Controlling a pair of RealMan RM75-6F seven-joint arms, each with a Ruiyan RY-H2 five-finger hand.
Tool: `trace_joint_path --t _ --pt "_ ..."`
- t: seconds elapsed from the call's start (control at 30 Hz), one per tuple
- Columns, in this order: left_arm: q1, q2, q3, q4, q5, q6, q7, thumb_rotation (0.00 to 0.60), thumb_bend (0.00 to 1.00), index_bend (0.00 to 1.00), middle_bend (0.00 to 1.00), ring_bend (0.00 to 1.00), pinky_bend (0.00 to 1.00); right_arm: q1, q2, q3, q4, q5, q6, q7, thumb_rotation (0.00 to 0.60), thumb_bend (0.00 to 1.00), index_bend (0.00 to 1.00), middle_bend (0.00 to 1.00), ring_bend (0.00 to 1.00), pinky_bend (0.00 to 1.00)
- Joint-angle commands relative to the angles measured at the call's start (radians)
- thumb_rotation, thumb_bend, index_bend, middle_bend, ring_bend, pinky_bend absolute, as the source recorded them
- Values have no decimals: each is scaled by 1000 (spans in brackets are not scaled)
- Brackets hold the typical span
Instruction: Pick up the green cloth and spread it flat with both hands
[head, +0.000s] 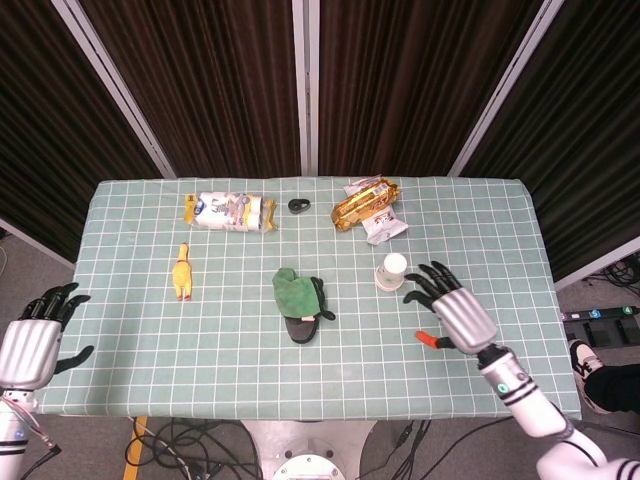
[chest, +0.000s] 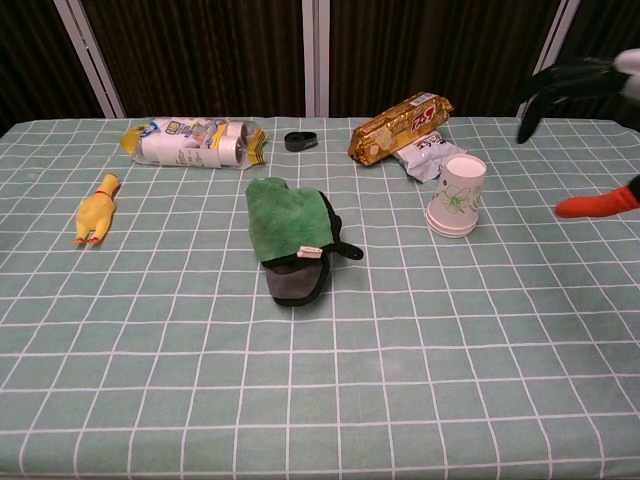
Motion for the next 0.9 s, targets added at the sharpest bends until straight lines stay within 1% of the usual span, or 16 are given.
trace_joint_path --t 0.03,0.23,0.47,0.63,0.9 --pt "2 4 3 -3 -3 -4 -3 600 110 226 160 138 237 103 -142 28 110 18 -107 1 600 72 363 146 39 41" --pt "5 7 0 -5 -13 -6 -8 600 110 226 160 138 237 187 -297 38 248 40 -159 0 600 66 377 146 37 39" --pt "8 10 1 -4 -25 -15 -17 600 110 226 160 138 236 255 -473 39 444 42 -147 18 600 68 414 148 33 23" --pt "10 19 5 -13 -40 -33 -32 600 110 226 160 138 237 289 -562 42 555 37 -115 41 600 66 432 150 30 4" --pt "4 33 10 -20 -56 -69 -65 600 110 226 160 138 237 336 -662 42 698 42 -94 71 600 67 453 159 27 3"
